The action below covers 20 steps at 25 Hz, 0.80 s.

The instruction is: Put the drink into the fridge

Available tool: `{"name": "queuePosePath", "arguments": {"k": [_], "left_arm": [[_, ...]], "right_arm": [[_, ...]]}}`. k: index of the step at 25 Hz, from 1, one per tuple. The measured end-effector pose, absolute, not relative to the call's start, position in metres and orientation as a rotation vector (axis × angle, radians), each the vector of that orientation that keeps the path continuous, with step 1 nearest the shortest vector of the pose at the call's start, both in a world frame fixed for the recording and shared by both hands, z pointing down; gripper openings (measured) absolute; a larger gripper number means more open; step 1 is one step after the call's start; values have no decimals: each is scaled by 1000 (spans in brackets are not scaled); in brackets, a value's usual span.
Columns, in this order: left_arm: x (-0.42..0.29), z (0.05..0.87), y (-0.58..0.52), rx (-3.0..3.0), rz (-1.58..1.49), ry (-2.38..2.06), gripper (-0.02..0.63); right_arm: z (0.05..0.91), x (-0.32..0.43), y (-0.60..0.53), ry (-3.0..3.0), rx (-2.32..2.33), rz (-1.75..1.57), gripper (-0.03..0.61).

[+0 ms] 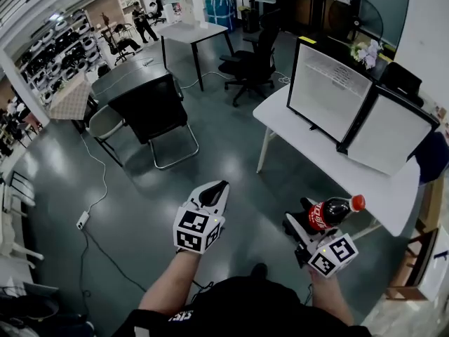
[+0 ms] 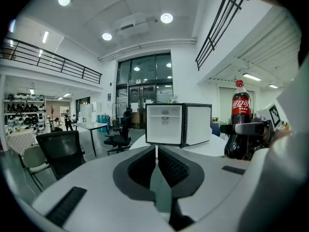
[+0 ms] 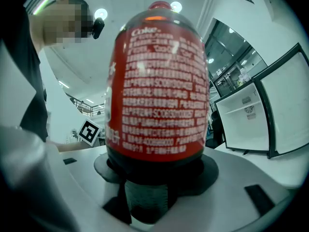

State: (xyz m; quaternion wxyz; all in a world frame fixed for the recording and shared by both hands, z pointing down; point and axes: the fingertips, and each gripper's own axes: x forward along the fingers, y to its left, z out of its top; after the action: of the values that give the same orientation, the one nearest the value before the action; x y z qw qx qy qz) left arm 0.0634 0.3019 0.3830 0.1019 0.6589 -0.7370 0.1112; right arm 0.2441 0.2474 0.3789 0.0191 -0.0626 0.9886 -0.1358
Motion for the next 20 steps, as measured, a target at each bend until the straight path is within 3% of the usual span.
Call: {"name": "queuePosePath", "arguments": {"k": [9, 20], "left_arm": [[89, 378, 221, 2054, 350, -2135, 29], [46, 399, 112, 2116, 280, -2058, 29]], "right_arm": [[387, 256, 171, 3076, -252, -423, 265], [402, 224, 81, 3100, -366, -440, 265]]}}
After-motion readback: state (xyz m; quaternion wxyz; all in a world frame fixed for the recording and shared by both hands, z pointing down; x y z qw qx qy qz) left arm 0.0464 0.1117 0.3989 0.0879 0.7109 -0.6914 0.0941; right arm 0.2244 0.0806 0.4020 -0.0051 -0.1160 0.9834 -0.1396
